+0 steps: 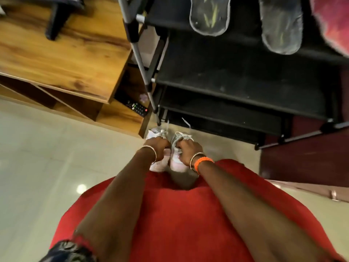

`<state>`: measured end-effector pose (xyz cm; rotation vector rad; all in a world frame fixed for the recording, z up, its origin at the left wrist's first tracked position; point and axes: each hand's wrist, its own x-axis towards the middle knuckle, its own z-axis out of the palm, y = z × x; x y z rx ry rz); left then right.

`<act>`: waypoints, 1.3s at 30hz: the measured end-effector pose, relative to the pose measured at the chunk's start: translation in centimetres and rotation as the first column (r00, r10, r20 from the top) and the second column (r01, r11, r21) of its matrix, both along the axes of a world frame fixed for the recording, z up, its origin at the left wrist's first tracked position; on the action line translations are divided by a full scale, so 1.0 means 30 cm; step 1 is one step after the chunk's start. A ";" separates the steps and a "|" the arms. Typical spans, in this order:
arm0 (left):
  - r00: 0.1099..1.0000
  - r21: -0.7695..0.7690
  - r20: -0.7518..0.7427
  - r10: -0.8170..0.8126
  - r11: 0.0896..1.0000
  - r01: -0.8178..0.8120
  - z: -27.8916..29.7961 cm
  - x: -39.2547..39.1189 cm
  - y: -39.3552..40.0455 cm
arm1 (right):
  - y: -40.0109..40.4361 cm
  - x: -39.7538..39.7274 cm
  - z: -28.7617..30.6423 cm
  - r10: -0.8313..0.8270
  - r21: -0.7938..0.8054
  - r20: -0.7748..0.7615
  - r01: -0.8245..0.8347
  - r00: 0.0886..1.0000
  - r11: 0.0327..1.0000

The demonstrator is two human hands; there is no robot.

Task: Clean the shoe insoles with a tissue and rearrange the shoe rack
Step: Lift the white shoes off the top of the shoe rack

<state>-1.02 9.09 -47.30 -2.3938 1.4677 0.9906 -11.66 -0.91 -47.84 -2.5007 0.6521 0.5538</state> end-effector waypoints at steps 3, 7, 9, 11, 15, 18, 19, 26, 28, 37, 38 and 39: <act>0.998 0.054 0.067 0.002 0.999 -0.006 -0.117 -0.005 0.032 | 0.042 -0.008 -0.136 0.060 -0.071 -0.029 -0.062 0.998 0.996; 0.991 0.102 0.078 -0.110 0.990 0.102 -0.250 -0.018 0.057 | 0.105 -0.018 -0.306 0.042 -0.034 0.008 -0.042 0.999 0.999; 0.985 0.098 0.073 -0.154 0.984 0.146 -0.302 -0.023 0.067 | 0.113 -0.016 -0.370 0.099 -0.028 -0.007 -0.099 0.995 0.995; 0.990 0.133 0.054 -0.132 0.983 0.124 -0.344 -0.027 0.093 | 0.119 -0.006 -0.434 0.181 -0.030 -0.016 -0.182 0.983 0.983; 0.999 0.221 0.026 0.033 0.974 -0.038 -0.444 -0.031 0.177 | 0.119 0.004 -0.519 0.368 -0.048 -0.079 -0.372 0.926 0.927; 0.988 0.287 0.031 0.150 0.946 -0.152 -0.499 -0.030 0.209 | 0.083 -0.021 -0.559 0.385 -0.080 -0.149 -0.399 0.911 0.913; 0.982 0.294 0.032 0.188 0.937 -0.189 -0.510 -0.030 0.210 | 0.068 -0.027 -0.569 0.395 -0.102 -0.164 -0.414 0.904 0.905; 0.956 0.247 -0.057 0.287 0.932 -0.265 -0.534 -0.056 0.179 | 0.085 -0.025 -0.618 0.535 -0.100 -0.249 -0.571 0.807 0.815; 0.942 0.241 -0.068 0.329 0.922 -0.304 -0.516 -0.061 0.185 | 0.121 -0.017 -0.594 0.499 -0.101 -0.279 -0.542 0.820 0.834; 0.930 -0.149 -0.053 0.364 0.918 -0.368 -0.027 -0.060 0.050 | 0.073 0.058 0.010 0.474 -0.384 -0.143 -0.490 0.869 0.782; 0.926 -0.221 -0.044 0.376 0.900 -0.376 0.049 -0.064 0.026 | 0.052 0.056 0.090 0.467 -0.419 -0.151 -0.484 0.871 0.768; 0.921 -0.313 -0.046 0.387 0.870 -0.381 0.136 -0.073 0.001 | 0.031 0.044 0.184 0.446 -0.453 -0.140 -0.458 0.884 0.765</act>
